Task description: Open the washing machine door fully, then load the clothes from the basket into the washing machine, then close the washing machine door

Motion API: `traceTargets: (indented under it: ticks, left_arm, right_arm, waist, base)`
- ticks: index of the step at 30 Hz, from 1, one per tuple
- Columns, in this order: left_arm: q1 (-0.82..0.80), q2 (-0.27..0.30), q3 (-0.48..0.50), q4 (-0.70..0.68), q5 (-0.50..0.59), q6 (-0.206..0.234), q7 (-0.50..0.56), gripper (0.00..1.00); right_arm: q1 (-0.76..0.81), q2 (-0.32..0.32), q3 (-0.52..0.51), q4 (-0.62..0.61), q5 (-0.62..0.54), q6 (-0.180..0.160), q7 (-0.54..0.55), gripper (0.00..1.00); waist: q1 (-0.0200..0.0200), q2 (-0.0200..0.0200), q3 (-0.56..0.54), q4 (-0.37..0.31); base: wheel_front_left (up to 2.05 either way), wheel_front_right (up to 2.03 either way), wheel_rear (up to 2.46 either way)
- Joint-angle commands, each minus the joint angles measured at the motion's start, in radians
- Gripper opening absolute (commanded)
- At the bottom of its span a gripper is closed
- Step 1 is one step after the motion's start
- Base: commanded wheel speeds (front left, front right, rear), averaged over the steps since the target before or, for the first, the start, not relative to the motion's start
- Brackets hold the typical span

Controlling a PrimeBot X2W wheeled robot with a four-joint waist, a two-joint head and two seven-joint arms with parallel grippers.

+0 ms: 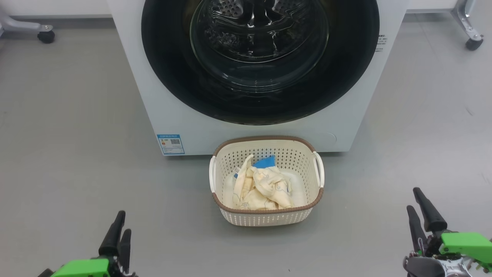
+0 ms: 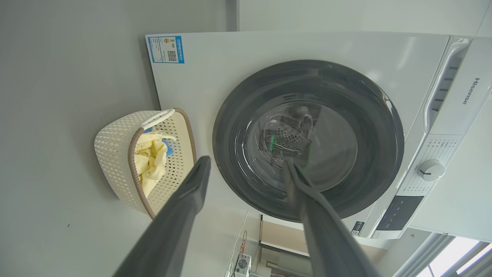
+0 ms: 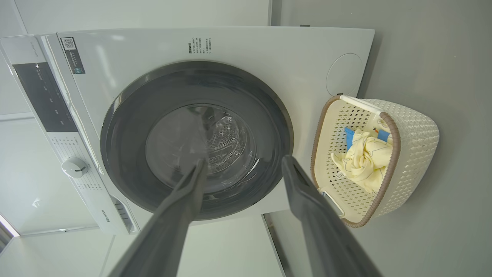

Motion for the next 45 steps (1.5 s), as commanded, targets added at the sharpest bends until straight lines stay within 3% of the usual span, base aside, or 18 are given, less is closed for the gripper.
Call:
traceTargets:
  ticks: [1, 11, 20, 31, 45]
  left_arm:
    - [-0.057, 0.011, -0.004, -0.044, 0.014, -0.002, -0.012, 1.00]
    - [-0.069, 0.017, -0.033, -0.055, 0.029, -0.002, -0.040, 1.00]
    - [-0.086, 0.033, -0.054, -0.047, 0.125, 0.011, -0.075, 1.00]
    - [-0.103, 0.050, -0.079, -0.063, 0.342, 0.059, -0.105, 1.00]
    - [-0.128, 0.074, -0.138, -0.069, 0.634, 0.082, -0.147, 1.00]
  right_arm:
    - [-0.045, -0.005, -0.001, -0.042, -0.011, 0.001, -0.009, 1.00]
    - [-0.045, -0.011, 0.002, -0.064, -0.039, 0.001, -0.027, 1.00]
    - [-0.050, -0.026, 0.002, -0.073, -0.171, 0.001, -0.054, 1.00]
    - [-0.061, -0.022, -0.011, -0.100, -0.394, 0.001, -0.062, 1.00]
    - [-0.068, -0.035, -0.007, -0.138, -0.713, 0.002, -0.094, 1.00]
  waist:
    - [0.0000, 0.0000, 0.000, 0.003]
    - [0.0000, 0.0000, -0.001, 0.009]
    - [0.0000, 0.0000, -0.003, 0.011]
    - [0.0000, 0.0000, -0.003, 0.014]
    - [0.0000, 0.0000, -0.002, 0.018]
  base:
    - [0.00, 0.00, 0.00]
    - [0.00, 0.00, 0.00]
    - [0.00, 0.00, 0.00]
    - [0.00, 0.00, 0.00]
    - [0.00, 0.00, 0.00]
